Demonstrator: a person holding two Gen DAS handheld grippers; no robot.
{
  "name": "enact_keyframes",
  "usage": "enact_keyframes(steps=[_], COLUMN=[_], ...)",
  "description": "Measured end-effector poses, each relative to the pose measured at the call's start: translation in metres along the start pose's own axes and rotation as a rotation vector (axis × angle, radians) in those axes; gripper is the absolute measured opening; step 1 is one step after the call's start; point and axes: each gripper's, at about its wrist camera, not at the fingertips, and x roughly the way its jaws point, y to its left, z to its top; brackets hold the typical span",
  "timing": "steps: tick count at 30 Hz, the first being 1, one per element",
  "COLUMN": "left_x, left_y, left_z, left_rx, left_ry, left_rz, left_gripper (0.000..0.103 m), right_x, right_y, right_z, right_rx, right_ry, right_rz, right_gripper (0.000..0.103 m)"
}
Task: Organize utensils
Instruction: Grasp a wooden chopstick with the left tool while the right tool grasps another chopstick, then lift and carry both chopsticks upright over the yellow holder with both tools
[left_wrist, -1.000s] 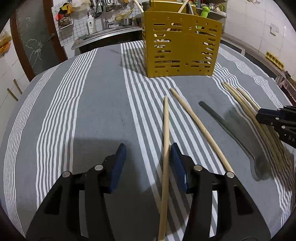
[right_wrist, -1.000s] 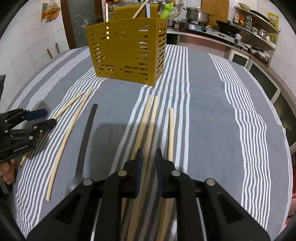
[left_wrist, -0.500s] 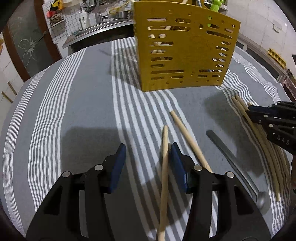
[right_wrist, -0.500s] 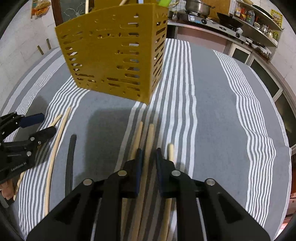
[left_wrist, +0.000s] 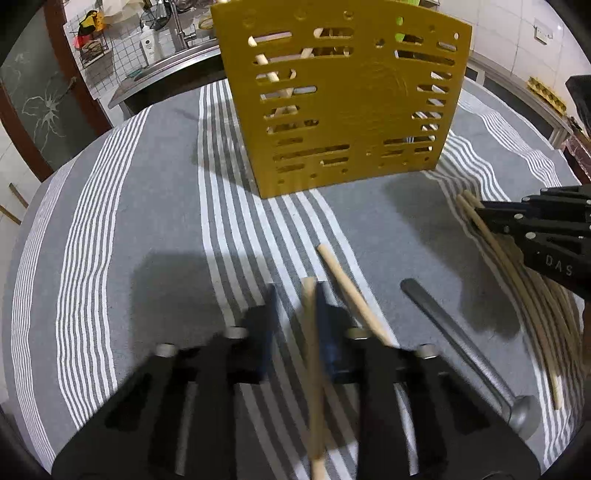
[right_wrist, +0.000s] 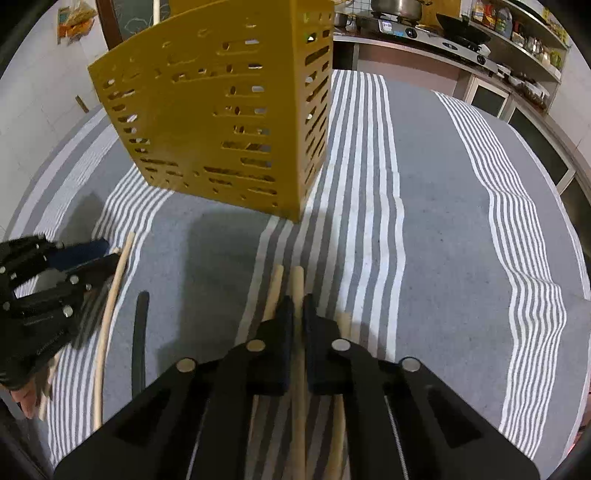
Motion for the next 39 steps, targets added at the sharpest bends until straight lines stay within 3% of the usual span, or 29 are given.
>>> enact_keyframes(steps=[6,23,39], left_x=[-0.012,-0.113,-0.135], left_y=[0.004,0.015,0.022], left_z=[0.002,0.02,0.021], left_rx=[-0.037,-0.085,-0.122], left_ry=[-0.028,-0.261,-0.331], left_rz=[-0.028,-0.031,0.011], left_gripper=[0.004,0.004,0.004], right_x=[-0.014,-0.124,-0.143], right_y=[-0.007,-0.001,-0.006], right_z=[0.003,0.002,-0.008], right_rx=[0.023,0.002,-0.008], right_ry=[-0.038,-0.377,-0.461], right_rz=[0.039,0.114,0.099], right_gripper=[0.006,0.006,0.006])
